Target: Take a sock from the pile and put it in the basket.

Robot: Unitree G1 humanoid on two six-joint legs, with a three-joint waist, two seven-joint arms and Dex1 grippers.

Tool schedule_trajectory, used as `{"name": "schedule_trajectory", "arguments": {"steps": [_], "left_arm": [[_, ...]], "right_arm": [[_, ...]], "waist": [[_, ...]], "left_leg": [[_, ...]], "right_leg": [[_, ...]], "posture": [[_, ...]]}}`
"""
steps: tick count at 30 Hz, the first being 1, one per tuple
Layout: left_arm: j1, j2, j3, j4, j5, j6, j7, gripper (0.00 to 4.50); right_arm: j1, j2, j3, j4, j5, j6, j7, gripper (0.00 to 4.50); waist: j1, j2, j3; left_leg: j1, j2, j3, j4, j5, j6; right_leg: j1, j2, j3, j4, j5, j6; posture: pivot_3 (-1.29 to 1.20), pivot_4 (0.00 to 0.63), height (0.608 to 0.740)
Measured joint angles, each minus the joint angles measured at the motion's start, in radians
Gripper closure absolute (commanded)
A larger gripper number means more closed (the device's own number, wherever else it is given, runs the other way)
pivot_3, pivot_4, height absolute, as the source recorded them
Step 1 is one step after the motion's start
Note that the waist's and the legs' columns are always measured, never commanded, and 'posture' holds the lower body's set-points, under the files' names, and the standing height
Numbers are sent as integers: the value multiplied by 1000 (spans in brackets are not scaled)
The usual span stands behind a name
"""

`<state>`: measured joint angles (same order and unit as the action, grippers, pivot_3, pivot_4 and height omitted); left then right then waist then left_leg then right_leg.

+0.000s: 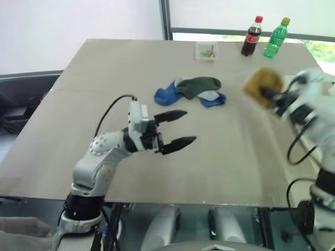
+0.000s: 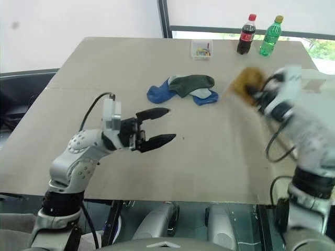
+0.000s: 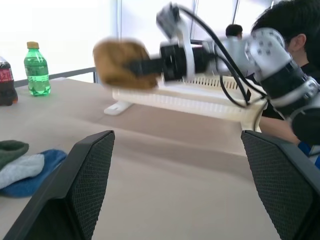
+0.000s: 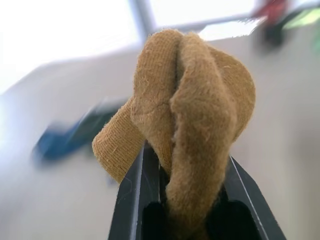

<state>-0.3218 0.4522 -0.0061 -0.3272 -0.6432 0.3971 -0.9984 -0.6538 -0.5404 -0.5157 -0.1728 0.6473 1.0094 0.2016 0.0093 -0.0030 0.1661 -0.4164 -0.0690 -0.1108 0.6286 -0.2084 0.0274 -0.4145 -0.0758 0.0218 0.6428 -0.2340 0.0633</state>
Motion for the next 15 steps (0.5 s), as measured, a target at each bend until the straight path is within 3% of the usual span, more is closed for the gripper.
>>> {"name": "schedule_trajectory", "arguments": {"steps": [5, 15], "left_arm": [[-20, -32, -12, 36, 13, -1, 20, 222], [-27, -71, -27, 33, 31, -11, 74, 222]], "right_arm": [[-105, -69, -60, 253, -92, -38, -118, 4251], [-106, -33, -62, 558, -165, -118, -196, 4251]], "waist": [[-2, -1, 0], [-24, 0, 1]], "left_leg": [[0, 1, 4, -1, 0, 0], [2, 2, 9, 0, 0, 1]], "right_leg": [[0, 1, 2, 0, 0, 0], [0, 2, 5, 1, 0, 0]], "posture": [[0, 150, 740], [0, 150, 740]]}}
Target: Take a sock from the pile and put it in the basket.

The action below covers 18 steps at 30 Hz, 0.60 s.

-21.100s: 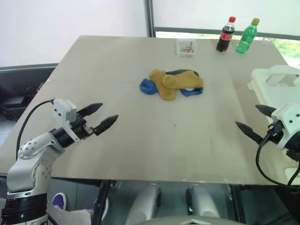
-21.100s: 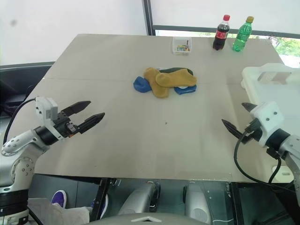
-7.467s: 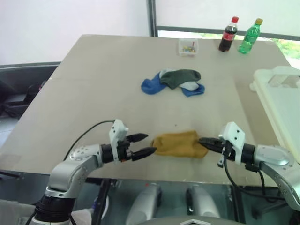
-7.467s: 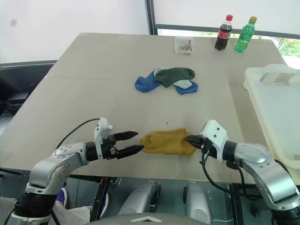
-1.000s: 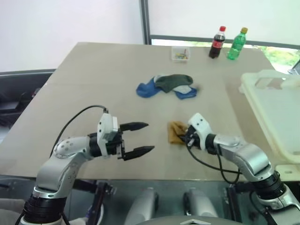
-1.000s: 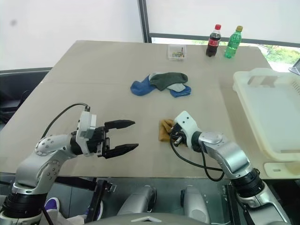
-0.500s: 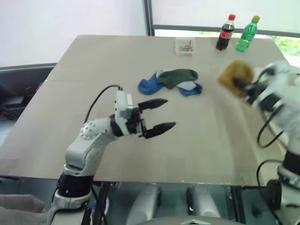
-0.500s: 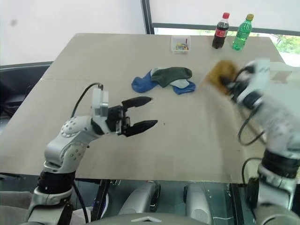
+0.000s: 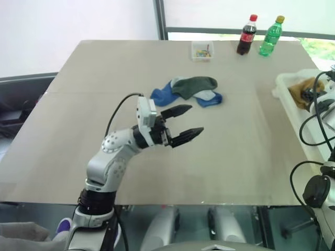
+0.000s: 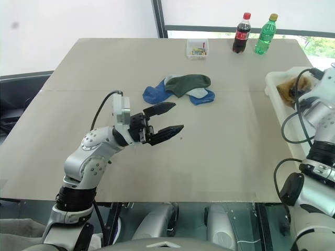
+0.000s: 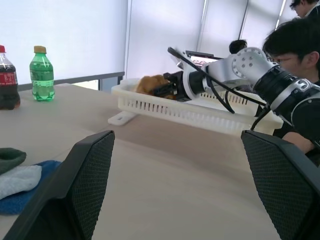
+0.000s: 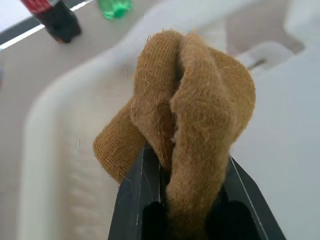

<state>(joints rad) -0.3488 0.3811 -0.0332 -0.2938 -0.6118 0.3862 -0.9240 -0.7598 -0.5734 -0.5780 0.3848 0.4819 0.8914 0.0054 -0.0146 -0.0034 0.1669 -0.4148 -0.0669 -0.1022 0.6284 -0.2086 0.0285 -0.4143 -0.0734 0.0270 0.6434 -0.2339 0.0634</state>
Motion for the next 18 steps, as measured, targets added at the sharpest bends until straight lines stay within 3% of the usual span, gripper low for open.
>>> {"name": "schedule_trajectory", "arguments": {"steps": [1, 2, 6, 7, 8, 10, 18], "left_arm": [[0, 0, -3, -1, 1, 0, 5, 222], [0, 0, -6, -1, 1, 0, 8, 222], [0, -4, -7, -1, 3, -8, 15, 222], [0, -5, -7, -1, 3, -10, 15, 222], [0, -7, -7, -1, 6, -17, 15, 222], [-1, -12, -9, 0, 13, -24, 15, 222], [39, 26, 3, 15, 29, -31, 10, 222]], "right_arm": [[-4, 0, -2, 25, -2, -13, 0, 4251], [-6, 0, -3, 38, -2, -26, 2, 3228], [-23, -10, -9, 96, -3, -64, 8, 1447], [-23, -10, -9, 96, -3, -66, 9, 1447], [-19, -11, -9, 86, -1, -59, 8, 664], [7, -11, -18, 28, 12, -21, 0, 20], [288, -20, -72, -504, 140, 190, 14, 20]], "waist": [[0, 0, 0], [0, 0, 0], [0, 0, 0], [0, 0, 0], [0, 0, 0], [1, 0, 0], [2, 1, 0]], "left_leg": [[0, 0, 1, 0, 0, 0], [0, 0, 2, 0, 0, 0], [1, 1, 3, 1, 0, 0], [1, 1, 3, 1, 0, 0], [1, 1, 3, 2, 0, 0], [1, 1, 3, 2, 0, 0], [0, 1, -2, 2, -1, 1]], "right_leg": [[0, 0, 0, 0, 0, 0], [0, 0, 0, 0, 0, 0], [1, 1, 0, 0, 0, 0], [2, 1, 0, 0, 0, 0], [2, 1, 0, 0, 0, 0], [2, 1, 0, 0, 0, 0], [2, 1, 0, 1, 0, 0]], "posture": [[0, 150, 740], [0, 150, 740], [0, 150, 740], [0, 150, 740], [0, 150, 740], [0, 150, 740], [0, 150, 740]]}}
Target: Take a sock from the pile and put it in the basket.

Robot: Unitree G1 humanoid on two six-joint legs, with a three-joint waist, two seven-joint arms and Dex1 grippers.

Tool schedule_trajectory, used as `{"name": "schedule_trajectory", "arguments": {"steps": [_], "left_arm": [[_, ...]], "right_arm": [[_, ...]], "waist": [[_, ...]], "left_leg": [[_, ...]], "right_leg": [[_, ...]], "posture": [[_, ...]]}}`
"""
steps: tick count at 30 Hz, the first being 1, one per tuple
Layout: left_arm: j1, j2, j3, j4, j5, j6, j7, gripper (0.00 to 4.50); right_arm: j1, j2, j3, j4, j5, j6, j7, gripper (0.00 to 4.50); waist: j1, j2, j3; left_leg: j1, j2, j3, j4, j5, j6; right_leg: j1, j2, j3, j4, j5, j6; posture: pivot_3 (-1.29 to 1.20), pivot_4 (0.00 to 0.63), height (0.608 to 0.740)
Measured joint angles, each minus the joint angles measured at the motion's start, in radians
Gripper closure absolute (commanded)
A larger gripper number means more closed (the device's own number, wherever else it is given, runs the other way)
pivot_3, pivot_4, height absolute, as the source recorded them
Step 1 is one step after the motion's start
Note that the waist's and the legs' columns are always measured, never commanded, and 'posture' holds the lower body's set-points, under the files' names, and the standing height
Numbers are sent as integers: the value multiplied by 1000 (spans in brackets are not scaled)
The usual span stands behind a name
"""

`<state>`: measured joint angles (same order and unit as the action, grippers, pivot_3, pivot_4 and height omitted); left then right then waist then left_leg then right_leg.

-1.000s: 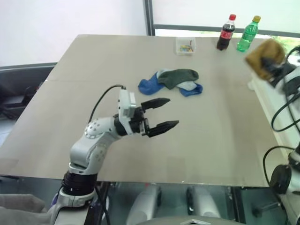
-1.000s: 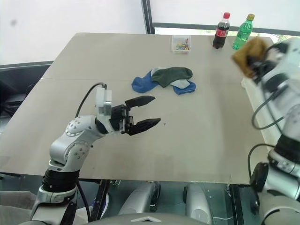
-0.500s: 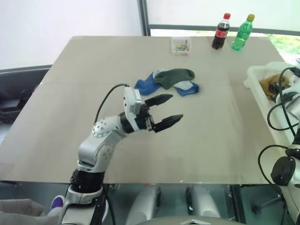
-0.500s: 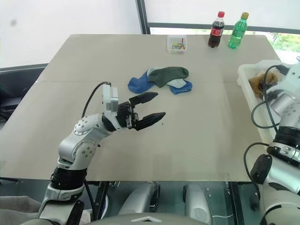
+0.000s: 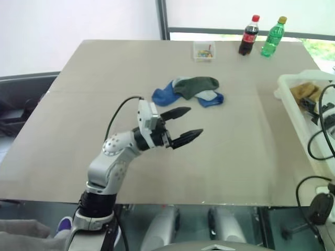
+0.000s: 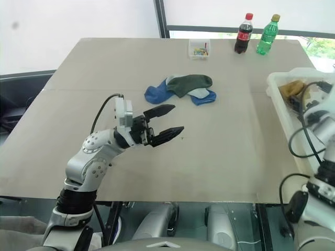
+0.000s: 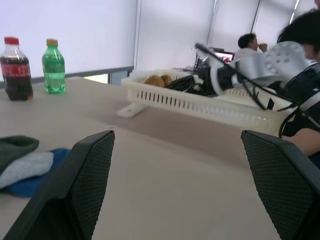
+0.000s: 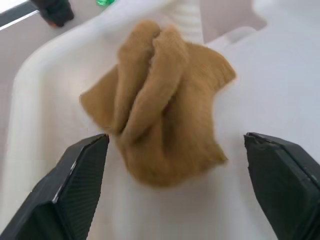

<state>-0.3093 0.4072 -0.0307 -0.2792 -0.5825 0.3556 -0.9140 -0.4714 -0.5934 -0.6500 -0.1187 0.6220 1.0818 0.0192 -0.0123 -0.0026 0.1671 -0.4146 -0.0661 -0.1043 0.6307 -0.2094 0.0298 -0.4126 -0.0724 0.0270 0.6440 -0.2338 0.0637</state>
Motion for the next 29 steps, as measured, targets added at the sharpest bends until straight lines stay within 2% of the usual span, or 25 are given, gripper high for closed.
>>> {"name": "schedule_trajectory", "arguments": {"steps": [5, 9, 11, 13, 16, 18, 23, 29], "left_arm": [[15, 40, 23, 27, 27, -16, 2, 222], [47, 69, 34, 39, 51, -27, 6, 222], [82, 97, 56, 39, 56, -29, 5, 222], [134, 141, 84, 36, 71, -35, 5, 222], [209, 184, 116, 34, 89, -35, 12, 222], [254, 199, 142, 15, 88, -35, 16, 222], [379, 256, 249, -63, 46, -16, 12, 222], [410, 266, 293, -85, 29, -7, 24, 222]], "right_arm": [[115, -44, 21, -308, 60, -65, 141, 20], [202, -46, 168, -514, 117, -103, 247, 20], [286, -45, 296, -553, 70, -157, 282, 20], [404, -114, 452, -556, -63, -265, 331, 20], [510, -117, 555, -528, -172, -382, 376, 20], [542, -78, 563, -524, -201, -443, 383, 20], [624, -68, 545, -518, -245, -519, 412, 20], [629, -62, 505, -515, -237, -537, 458, 20]], "waist": [[-7, 0, 0], [-6, 0, 0], [-2, 0, 0], [3, 0, 0], [3, -1, 0], [3, -1, 1], [3, -1, 0], [9, -2, 0]], "left_leg": [[1, 2, 2, 1, 0, 0], [2, 3, 1, 2, 0, 0], [1, 3, 1, 3, 0, 0], [1, 1, 0, 3, 0, 0], [0, 1, 0, 3, 0, 0], [1, 2, 0, 3, 0, 0], [1, 3, 0, 3, 0, -1], [1, 3, 0, 3, 0, -1]], "right_leg": [[0, 1, 0, 0, 0, 0], [1, 2, 0, 1, 0, 0], [1, 1, 0, 1, 0, 0], [1, 0, -1, 0, 0, 0], [1, 0, 0, -1, 0, 0], [1, 0, 0, -1, 0, 0], [1, 0, 0, -1, -1, -2], [1, 0, -1, -1, -2, -3]], "posture": [[0, 150, 740], [0, 150, 740], [0, 150, 740], [0, 150, 740], [0, 150, 740], [0, 150, 740], [0, 150, 740], [0, 150, 740]]}}
